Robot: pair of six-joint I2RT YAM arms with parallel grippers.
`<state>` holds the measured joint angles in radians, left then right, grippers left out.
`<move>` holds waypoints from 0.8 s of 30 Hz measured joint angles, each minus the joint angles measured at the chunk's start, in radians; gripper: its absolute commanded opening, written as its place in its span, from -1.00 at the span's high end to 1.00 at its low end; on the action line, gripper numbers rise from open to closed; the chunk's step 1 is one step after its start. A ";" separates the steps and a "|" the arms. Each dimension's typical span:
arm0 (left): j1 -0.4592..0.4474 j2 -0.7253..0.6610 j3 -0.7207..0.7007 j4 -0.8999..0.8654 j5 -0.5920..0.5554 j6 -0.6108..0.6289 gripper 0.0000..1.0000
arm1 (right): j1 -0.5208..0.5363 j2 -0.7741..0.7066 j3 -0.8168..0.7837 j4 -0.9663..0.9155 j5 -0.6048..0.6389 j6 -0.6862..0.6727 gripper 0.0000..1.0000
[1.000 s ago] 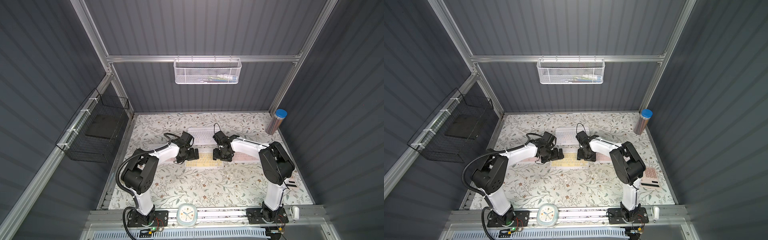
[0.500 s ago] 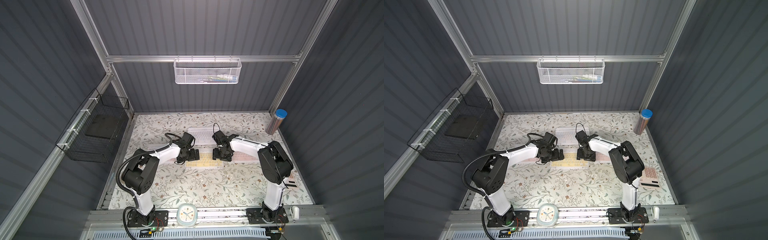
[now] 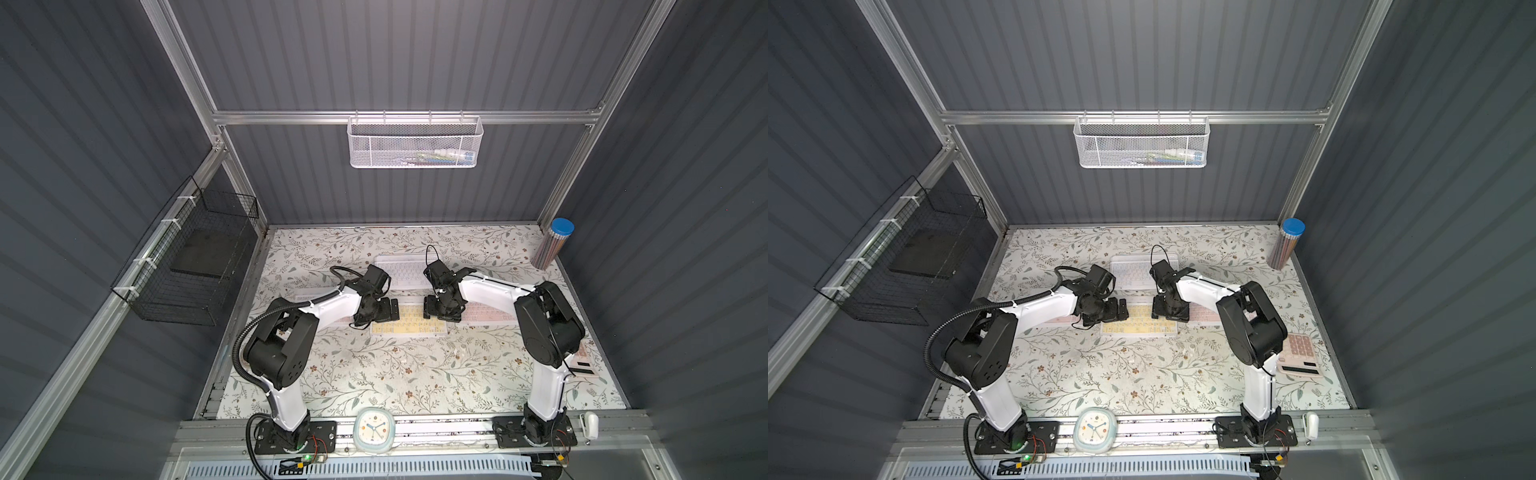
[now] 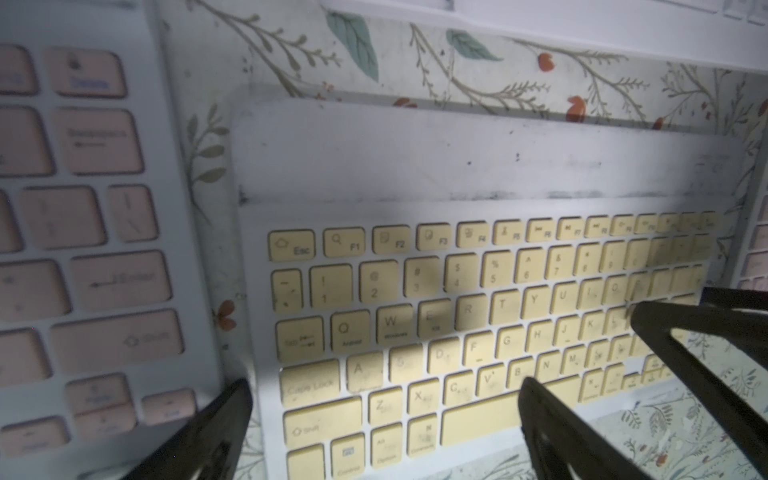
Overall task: Stack the numeric keypads
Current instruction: Pick up the numeric keypad from the center of the board.
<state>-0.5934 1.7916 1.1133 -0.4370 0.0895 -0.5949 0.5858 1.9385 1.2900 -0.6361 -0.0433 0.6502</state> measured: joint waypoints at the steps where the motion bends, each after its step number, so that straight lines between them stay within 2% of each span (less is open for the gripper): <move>1: -0.002 0.000 0.000 0.000 -0.002 0.000 -0.99 | 0.000 0.000 0.000 0.002 -0.002 0.000 -0.45; 9: -0.002 0.000 -0.002 0.000 0.000 0.001 -0.99 | -0.028 -0.019 -0.031 0.041 -0.070 -0.009 -0.44; 19: 0.008 -0.017 -0.027 0.007 -0.016 0.016 -1.00 | -0.158 -0.107 -0.218 0.311 -0.394 -0.010 -0.41; 24: 0.015 -0.029 -0.045 0.007 -0.045 0.016 -0.99 | -0.187 -0.109 -0.269 0.431 -0.500 0.028 -0.40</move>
<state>-0.5781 1.7622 1.0683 -0.4301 0.0441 -0.5789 0.3992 1.8297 1.0214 -0.2050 -0.5438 0.6785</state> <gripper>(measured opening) 0.997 0.705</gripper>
